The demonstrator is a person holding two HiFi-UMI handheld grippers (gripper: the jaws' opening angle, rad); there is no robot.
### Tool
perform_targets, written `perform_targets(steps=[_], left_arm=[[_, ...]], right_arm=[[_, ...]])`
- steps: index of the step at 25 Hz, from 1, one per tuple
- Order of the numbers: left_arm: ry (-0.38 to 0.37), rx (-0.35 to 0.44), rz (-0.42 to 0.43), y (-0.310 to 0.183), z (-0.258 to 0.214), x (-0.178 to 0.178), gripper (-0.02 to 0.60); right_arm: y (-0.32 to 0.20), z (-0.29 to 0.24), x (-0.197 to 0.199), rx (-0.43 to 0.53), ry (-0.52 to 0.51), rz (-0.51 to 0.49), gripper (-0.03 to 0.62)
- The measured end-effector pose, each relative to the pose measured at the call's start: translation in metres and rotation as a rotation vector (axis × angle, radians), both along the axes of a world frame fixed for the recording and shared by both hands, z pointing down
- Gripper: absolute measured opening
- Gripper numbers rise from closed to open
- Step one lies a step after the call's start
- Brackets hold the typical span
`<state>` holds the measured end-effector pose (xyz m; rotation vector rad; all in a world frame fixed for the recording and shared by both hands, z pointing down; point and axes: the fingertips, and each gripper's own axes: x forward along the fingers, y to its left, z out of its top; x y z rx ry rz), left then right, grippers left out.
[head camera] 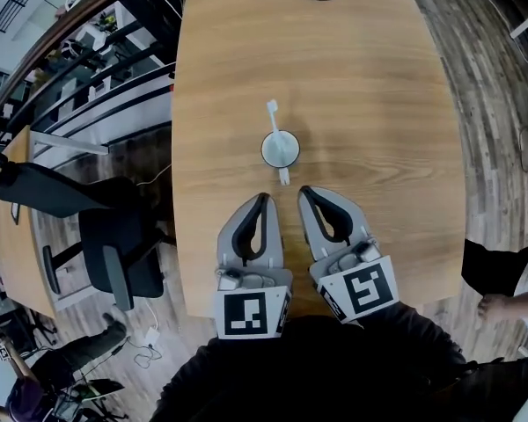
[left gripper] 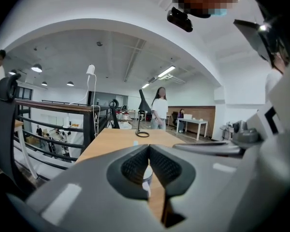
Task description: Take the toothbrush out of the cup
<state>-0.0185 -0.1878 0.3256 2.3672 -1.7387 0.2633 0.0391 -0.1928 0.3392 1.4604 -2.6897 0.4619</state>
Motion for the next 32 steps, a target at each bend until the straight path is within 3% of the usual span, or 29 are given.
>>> perform_targets(steps=[10, 32], left_arm=[[0.042, -0.015, 0.025, -0.021, 0.008, -0.02, 0.008], [0.087, -0.061, 0.02, -0.036, 0.033, -0.03, 0.008]], right_arm=[[-0.028, 0.006, -0.02, -0.019, 0.051, 0.028, 0.002], [-0.068, 0.025, -0.025, -0.044, 0.101, 0.045, 0.008]])
